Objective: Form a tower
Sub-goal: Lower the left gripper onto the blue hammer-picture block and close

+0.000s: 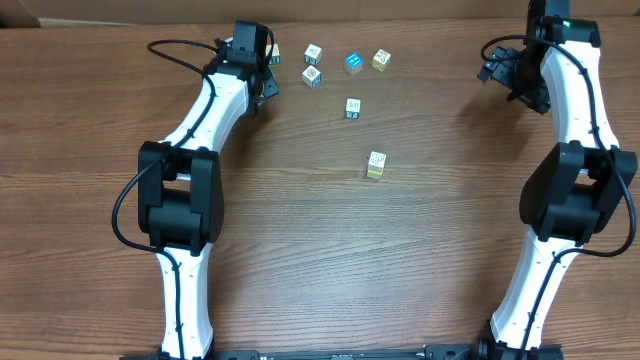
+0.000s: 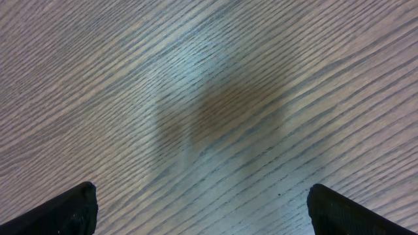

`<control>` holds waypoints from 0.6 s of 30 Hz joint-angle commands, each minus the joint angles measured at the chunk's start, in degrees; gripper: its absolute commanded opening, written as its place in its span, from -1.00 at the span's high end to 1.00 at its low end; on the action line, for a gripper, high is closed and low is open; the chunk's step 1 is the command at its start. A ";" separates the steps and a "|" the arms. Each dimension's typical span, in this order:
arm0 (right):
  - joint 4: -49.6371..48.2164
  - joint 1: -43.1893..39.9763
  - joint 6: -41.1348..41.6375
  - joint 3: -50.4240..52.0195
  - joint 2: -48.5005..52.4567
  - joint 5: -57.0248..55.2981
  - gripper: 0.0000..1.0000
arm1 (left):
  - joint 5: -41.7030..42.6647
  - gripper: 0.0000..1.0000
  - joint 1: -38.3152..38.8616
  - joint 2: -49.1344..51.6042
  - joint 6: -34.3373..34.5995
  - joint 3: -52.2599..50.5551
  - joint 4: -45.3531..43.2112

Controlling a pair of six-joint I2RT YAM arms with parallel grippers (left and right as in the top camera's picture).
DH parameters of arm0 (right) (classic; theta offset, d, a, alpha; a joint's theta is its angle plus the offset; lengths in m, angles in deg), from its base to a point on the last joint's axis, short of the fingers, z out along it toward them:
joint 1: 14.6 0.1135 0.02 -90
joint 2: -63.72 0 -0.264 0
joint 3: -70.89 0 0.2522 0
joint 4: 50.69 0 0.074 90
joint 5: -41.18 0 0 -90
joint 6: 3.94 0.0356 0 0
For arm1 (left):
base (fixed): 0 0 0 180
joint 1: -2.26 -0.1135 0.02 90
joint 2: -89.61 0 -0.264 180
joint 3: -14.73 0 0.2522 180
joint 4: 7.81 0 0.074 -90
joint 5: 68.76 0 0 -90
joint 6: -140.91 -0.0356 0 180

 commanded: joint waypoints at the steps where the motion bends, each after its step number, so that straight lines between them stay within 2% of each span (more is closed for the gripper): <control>1: -0.24 -0.33 0.20 -0.68 -1.05 -0.17 -1.00 | -0.39 -0.10 0.00 0.52 1.27 -1.38 -2.12; 5: -0.24 -0.33 0.20 -0.68 -1.05 -0.17 -1.00 | -0.39 -0.01 -0.02 0.52 1.25 -1.40 -3.10; 18: -0.24 -0.33 0.20 -0.68 -1.05 -0.17 -1.00 | -0.39 0.03 0.02 2.93 1.25 -1.77 -4.76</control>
